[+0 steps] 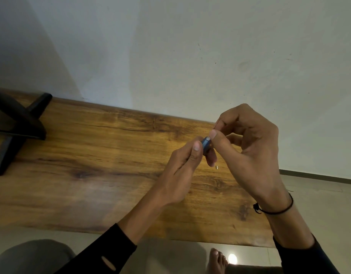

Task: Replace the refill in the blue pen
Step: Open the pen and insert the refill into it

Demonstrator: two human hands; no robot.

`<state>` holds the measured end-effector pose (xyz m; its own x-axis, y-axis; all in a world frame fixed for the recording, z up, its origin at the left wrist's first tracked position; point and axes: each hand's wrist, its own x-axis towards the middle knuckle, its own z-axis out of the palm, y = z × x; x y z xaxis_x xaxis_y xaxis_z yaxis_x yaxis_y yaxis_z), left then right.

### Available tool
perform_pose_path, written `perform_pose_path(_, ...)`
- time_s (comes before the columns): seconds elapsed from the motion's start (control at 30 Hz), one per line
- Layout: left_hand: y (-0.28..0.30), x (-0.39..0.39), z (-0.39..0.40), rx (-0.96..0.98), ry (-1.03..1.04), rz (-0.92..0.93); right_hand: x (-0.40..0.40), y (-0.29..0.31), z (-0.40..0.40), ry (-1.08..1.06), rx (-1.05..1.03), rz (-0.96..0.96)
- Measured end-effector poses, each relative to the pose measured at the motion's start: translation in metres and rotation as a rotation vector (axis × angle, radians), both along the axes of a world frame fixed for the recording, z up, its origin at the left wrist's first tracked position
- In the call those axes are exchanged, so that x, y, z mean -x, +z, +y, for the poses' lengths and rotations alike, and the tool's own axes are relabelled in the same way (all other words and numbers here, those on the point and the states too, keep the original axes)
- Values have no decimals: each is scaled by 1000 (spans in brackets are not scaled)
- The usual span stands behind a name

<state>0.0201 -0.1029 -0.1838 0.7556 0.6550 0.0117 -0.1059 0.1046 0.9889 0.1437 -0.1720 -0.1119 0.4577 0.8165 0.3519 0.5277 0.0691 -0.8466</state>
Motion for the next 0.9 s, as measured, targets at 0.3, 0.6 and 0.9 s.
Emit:
perform_pose_path(0.3, -1, 1, 0, -28, 22, 27, -2, -3, -3, 28, -33, 81)
perform_pose_path(0.6, -12, 1, 8, -71, 1, -24, -52, -59, -8, -220, 335, -45)
perform_pose_path(0.9, -14, 0, 15, -61, 36, -107, -56, -119, -23, -5, 843, -593)
